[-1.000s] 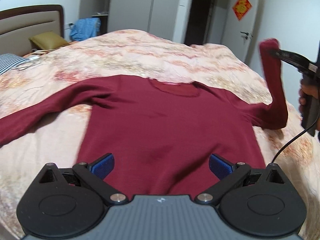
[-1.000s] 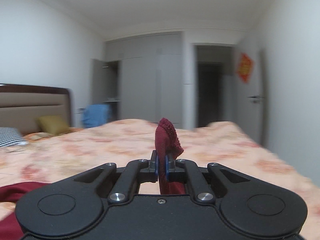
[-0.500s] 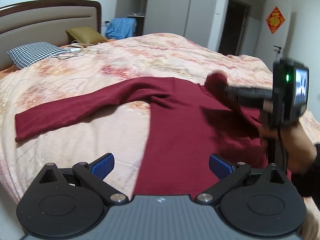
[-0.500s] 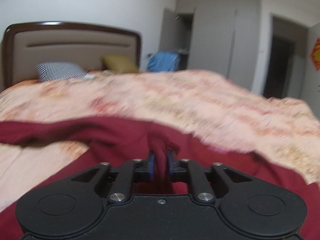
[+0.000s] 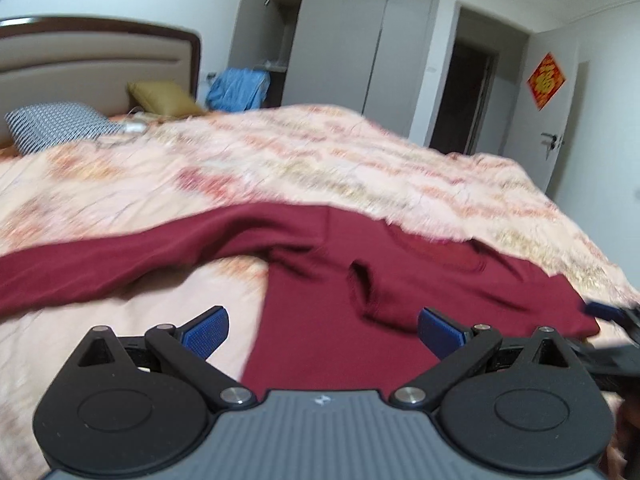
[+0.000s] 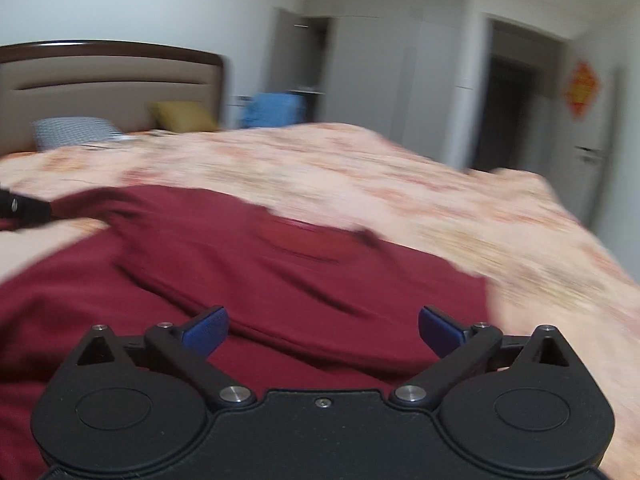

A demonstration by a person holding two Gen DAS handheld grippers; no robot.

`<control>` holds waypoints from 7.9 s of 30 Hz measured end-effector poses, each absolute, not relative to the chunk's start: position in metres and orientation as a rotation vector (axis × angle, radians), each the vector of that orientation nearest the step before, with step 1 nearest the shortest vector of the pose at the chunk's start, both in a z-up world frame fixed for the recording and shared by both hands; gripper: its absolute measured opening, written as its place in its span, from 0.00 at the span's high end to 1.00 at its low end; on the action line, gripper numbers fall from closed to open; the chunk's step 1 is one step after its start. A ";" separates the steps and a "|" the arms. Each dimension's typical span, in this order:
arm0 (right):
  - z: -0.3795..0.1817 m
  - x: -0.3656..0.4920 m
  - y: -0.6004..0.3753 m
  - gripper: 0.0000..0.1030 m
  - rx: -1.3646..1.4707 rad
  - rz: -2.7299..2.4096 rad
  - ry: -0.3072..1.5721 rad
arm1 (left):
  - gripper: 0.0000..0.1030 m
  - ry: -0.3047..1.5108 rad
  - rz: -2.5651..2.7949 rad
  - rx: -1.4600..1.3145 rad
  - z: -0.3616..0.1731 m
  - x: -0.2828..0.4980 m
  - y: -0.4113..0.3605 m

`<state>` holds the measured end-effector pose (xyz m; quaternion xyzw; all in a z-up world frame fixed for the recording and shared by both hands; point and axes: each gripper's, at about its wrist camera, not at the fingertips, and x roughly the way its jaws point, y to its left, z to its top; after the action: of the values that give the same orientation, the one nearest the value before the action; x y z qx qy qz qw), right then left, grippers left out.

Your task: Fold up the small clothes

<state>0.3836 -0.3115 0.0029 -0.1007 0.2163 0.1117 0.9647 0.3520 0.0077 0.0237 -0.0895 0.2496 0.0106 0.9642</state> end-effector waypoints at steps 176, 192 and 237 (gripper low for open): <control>-0.042 0.185 -0.387 0.00 0.104 0.110 0.486 | 0.96 0.421 -0.323 -0.057 0.088 0.396 -0.110; -0.047 0.189 -0.389 0.00 0.104 0.123 0.492 | 0.34 0.631 -0.428 -0.018 0.016 0.378 -0.119; 0.038 0.564 -0.024 0.91 -0.136 0.890 0.788 | 0.40 0.468 -0.223 0.466 -0.030 0.414 0.084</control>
<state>0.5644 -0.0242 0.0378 -0.0640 0.3708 0.4191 0.8263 0.4145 0.0844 -0.0305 0.2282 0.2294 -0.1094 0.9399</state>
